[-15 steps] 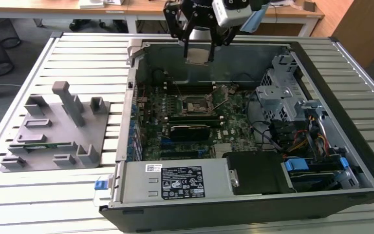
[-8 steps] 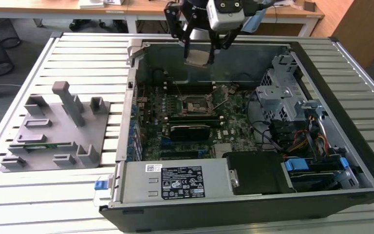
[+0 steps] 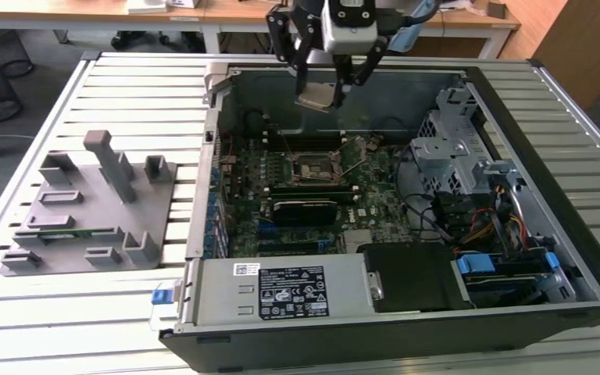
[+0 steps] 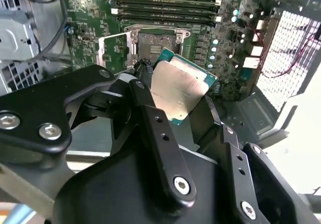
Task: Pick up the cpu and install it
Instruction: 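Place the cpu into insertion slot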
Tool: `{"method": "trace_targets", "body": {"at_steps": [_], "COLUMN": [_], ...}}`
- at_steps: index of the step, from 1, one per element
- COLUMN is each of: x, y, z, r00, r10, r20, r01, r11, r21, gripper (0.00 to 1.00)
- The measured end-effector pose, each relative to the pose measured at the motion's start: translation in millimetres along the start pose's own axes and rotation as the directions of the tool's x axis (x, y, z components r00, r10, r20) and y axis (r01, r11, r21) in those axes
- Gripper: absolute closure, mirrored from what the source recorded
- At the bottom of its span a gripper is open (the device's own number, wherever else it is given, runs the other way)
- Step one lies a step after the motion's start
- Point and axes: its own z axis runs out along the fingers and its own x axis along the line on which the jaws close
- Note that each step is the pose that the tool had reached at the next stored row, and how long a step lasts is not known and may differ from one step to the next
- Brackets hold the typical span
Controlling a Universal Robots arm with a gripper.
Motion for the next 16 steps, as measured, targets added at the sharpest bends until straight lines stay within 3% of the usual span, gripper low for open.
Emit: {"method": "trace_targets", "body": {"at_steps": [6,13,14,15,16], "x": [-0.1,-0.2,-0.2,-0.2,-0.3], "y": [-0.2,-0.4,-0.4,-0.5,-0.5], "z": [3.8,9.2,10.1,14.2,15.1], "r00": [0.9941,0.9749,0.9714,0.9519,0.9468], "r10": [0.108,0.222,0.237,0.306,0.321], "r20": [0.0055,0.011,0.0117,0.0153,0.016], "r01": [-0.108,-0.222,-0.237,-0.306,-0.321], "r11": [0.9941,0.9749,0.9714,0.952,0.947], "r21": [-0.003,-0.0067,-0.0072,-0.0095,-0.01], "gripper": [0.46,0.46,0.46,0.46,0.46]}}
